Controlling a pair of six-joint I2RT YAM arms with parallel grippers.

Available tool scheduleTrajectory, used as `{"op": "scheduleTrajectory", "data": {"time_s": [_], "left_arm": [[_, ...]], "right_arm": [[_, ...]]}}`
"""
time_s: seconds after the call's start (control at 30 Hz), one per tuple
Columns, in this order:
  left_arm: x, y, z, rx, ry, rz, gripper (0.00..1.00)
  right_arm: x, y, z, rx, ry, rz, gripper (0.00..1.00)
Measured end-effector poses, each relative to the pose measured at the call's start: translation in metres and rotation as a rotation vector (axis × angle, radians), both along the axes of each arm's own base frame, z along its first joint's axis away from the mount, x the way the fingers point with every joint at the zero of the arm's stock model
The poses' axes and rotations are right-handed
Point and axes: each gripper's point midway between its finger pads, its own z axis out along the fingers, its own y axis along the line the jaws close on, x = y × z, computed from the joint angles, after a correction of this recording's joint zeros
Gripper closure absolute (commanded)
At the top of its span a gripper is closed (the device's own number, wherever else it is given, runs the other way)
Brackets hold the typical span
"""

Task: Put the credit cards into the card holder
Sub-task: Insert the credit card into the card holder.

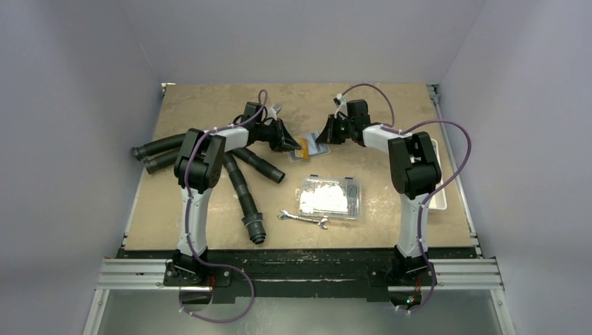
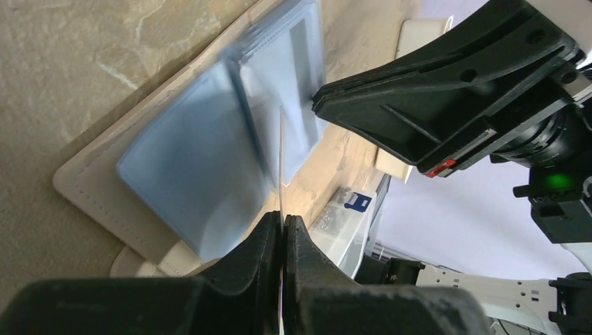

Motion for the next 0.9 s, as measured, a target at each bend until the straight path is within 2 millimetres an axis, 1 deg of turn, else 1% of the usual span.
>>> {"op": "scheduleTrajectory", "data": {"time_s": [0.1, 0.3, 0.5, 0.77, 0.9], "left_arm": [[0.001, -0.001, 0.002, -0.014, -0.002, 0.002, 1.00], [0.001, -0.002, -0.004, -0.016, 0.022, 0.008, 1.00], [0.001, -0.002, -0.006, -0.021, 0.022, 0.006, 1.00], [0.006, -0.005, -0.014, -0.066, 0.058, 0.016, 1.00], [0.011, -0.007, -0.014, -0.093, 0.070, 0.029, 1.00]], "right_arm": [[0.000, 0.000, 0.000, -0.001, 0.001, 0.002, 1.00], [0.000, 0.000, -0.001, -0.001, 0.003, 0.002, 1.00], [0.002, 0.002, -0.001, 0.004, 0.003, 0.008, 1.00], [0.001, 0.003, -0.001, 0.011, 0.005, 0.021, 1.00], [0.001, 0.003, -0.001, 0.011, 0.004, 0.021, 1.00]]}}
